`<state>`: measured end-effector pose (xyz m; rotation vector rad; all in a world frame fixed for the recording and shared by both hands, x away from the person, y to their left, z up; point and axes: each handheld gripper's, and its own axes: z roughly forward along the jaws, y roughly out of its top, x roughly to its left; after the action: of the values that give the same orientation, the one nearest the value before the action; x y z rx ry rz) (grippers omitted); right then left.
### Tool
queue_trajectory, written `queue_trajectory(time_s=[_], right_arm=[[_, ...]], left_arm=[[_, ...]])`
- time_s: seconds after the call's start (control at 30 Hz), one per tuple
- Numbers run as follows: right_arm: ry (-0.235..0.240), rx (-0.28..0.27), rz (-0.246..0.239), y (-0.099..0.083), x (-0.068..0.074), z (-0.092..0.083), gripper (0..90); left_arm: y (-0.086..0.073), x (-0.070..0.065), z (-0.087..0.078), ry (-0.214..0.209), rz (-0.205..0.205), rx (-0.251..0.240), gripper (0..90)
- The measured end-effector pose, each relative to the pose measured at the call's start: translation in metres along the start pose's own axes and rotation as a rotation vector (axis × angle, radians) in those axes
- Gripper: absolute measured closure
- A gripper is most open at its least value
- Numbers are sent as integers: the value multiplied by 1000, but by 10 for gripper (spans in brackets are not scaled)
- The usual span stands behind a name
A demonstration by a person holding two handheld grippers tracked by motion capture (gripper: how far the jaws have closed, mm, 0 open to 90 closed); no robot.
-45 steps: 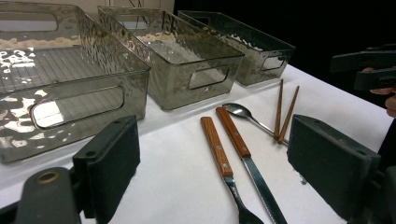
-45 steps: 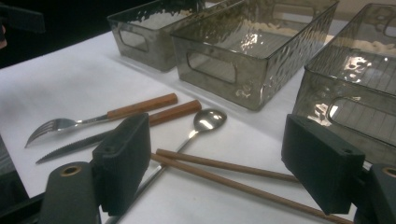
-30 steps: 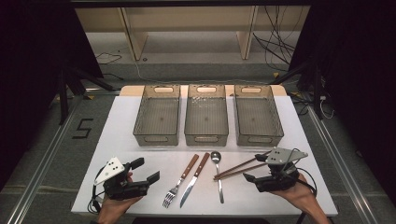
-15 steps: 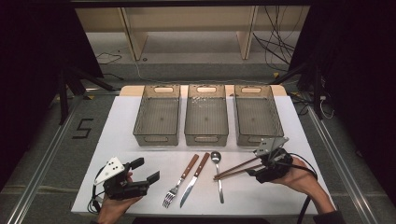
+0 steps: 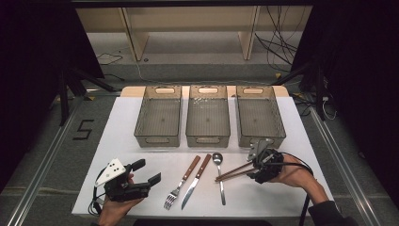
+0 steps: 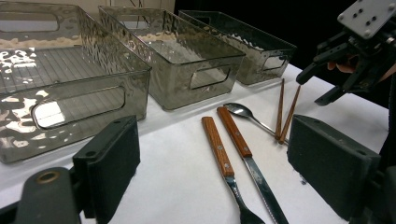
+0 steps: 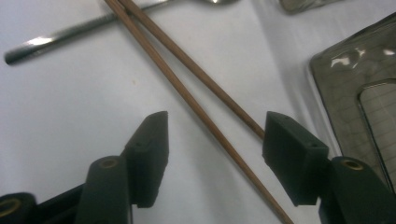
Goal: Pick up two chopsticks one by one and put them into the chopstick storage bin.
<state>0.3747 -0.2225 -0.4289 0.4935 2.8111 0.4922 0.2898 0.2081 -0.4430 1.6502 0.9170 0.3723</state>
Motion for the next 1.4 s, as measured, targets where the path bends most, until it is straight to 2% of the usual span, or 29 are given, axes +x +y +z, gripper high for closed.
queue_trajectory(time_s=[0.33, 0.47, 0.7, 1.1, 1.23, 1.4], right_arm=[[28, 59, -50, 2, -4, 16, 531], [30, 85, -85, 4, -4, 21, 563], [36, 117, -99, 7, -5, 29, 611], [89, 146, -111, 9, -9, 34, 669], [91, 169, -137, 13, -8, 35, 696], [94, 202, -194, 18, -5, 35, 749]], left_arm=[[0, 0, 1, -3, 0, 3, 167], [0, 0, 1, -3, -1, 3, 167], [0, 0, 1, -3, -2, 4, 167], [0, 0, 1, -2, 1, 4, 167], [0, 0, 1, -2, 0, 3, 167], [0, 0, 1, -2, 0, 2, 167]])
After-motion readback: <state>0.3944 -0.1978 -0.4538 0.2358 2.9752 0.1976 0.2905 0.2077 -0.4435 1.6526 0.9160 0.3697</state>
